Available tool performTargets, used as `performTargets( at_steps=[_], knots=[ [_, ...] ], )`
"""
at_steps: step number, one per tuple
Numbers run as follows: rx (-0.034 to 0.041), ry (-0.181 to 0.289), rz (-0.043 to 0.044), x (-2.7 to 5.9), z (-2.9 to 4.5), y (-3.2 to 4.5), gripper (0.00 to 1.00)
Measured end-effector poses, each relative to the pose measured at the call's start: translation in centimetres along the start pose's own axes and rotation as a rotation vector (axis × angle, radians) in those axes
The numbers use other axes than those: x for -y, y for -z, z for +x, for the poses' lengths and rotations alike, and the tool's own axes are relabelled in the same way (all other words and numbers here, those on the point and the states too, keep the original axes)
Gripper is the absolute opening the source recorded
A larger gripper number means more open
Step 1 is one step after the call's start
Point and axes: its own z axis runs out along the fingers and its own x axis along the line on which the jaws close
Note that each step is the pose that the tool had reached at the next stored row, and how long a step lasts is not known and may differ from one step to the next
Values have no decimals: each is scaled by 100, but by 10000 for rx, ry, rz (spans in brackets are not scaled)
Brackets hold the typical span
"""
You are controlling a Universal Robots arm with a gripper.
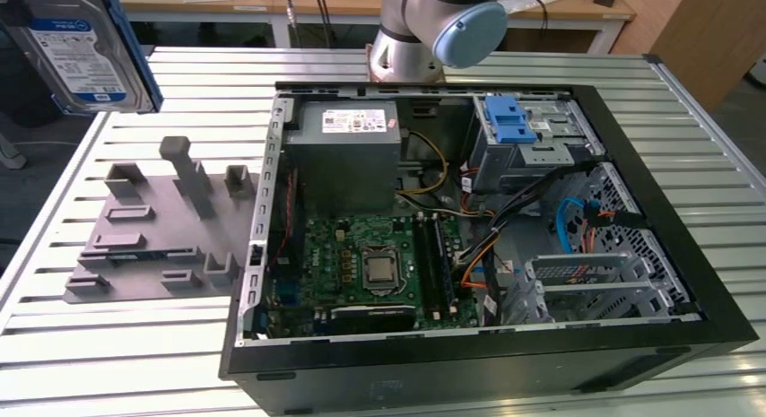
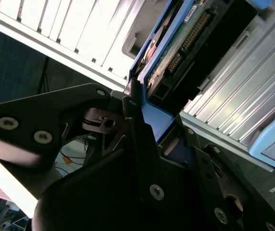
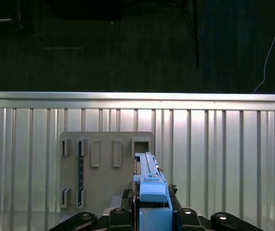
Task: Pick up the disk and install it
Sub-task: 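Pick up the disk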
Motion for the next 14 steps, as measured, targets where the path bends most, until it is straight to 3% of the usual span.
performTargets(
  at_steps=[14],
  knots=[
    [0, 5, 0, -1, 0, 70, 36]
  ],
)
